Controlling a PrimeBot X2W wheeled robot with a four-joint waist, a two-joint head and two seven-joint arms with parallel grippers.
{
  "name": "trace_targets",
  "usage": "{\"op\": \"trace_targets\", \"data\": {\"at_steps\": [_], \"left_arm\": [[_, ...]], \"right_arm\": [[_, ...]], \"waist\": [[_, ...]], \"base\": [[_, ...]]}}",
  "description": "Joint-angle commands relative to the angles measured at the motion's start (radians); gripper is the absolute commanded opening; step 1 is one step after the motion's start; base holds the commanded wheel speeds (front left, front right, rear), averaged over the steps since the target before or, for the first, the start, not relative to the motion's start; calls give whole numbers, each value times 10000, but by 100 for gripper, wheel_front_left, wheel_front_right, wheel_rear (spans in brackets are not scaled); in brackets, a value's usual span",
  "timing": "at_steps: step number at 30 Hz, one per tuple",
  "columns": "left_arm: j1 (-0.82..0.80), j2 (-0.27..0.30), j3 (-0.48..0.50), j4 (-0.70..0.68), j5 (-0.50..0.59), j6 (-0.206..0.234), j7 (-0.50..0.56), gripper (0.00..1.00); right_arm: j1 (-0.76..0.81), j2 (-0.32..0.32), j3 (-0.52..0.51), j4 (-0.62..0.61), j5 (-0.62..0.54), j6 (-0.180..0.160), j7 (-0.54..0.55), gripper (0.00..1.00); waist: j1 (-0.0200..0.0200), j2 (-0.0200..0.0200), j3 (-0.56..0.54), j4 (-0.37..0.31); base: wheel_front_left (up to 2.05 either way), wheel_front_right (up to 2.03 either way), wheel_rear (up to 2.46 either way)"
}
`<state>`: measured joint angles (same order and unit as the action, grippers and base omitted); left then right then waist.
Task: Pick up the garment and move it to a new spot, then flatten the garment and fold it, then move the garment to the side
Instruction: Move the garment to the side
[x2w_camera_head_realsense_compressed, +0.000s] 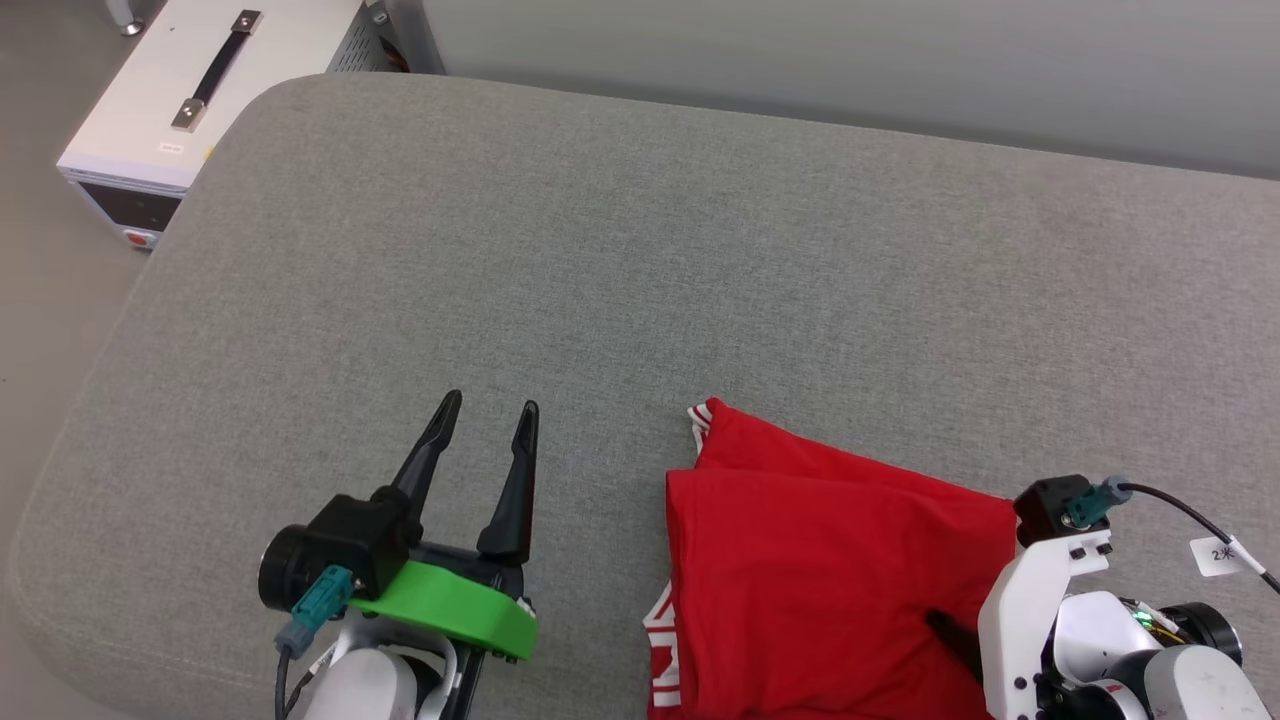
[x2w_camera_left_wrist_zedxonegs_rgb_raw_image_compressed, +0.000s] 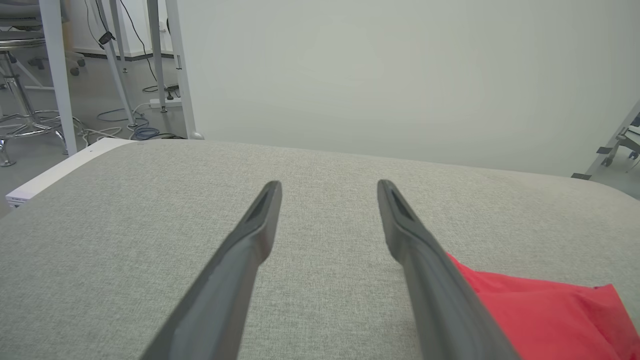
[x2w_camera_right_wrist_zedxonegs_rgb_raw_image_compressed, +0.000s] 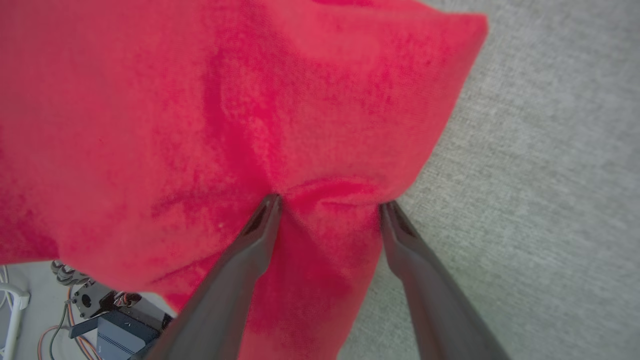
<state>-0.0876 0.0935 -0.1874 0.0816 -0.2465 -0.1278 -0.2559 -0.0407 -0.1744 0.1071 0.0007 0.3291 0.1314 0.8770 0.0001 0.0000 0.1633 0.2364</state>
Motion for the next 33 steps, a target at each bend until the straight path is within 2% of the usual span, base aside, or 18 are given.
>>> {"op": "trace_targets", "data": {"at_steps": [1, 4, 5, 6, 7, 14, 20, 24, 33], "left_arm": [[-185, -9, -4, -53, -23, -29, -59, 100], [-173, 12, -42, -47, 21, -29, -59, 100], [-166, 22, -62, -33, 35, -29, -59, 100], [-160, 31, -77, -23, 44, -29, -59, 100], [-150, 40, -91, -12, 51, -29, -59, 100], [-52, 113, -25, 130, 91, -29, -59, 100], [43, 141, 0, 180, 82, -29, -59, 100], [96, 173, 78, 60, 72, -29, -59, 100], [-256, 298, -597, 54, -57, -29, -59, 100]], "right_arm": [[-46, 59, 191, 315, -94, -7, 23, 100], [1, 113, 375, 732, -114, -7, 8, 100], [9, 94, 489, 872, -117, -7, -16, 84], [5, 83, 546, 979, -111, -7, -71, 37], [-12, 77, 615, 1098, -90, -7, -155, 2], [-396, -244, 1003, 1328, -44, -7, -1291, 0], [-835, -1248, 1817, 972, -239, -7, -2378, 0], [-1198, -2356, 2527, 459, -375, -7, -2661, 0], [-1950, -5183, 3614, -395, 91, -7, -2819, 0]], "waist": [[-1, 0, 105, 117], [-1, 0, 112, 148], [-1, 0, 107, 149], [-1, 0, 100, 145], [-1, 0, 85, 133], [-1, 0, -186, -102], [-1, 0, -454, -501], [-1, 0, -470, -891], [-1, 0, 179, -2118]], "base": [[0, 0, 0], [0, 0, 0], [0, 0, 0], [0, 0, 0], [0, 0, 0], [0, 0, 0], [0, 0, 0], [0, 0, 0], [0, 0, 0]]}}
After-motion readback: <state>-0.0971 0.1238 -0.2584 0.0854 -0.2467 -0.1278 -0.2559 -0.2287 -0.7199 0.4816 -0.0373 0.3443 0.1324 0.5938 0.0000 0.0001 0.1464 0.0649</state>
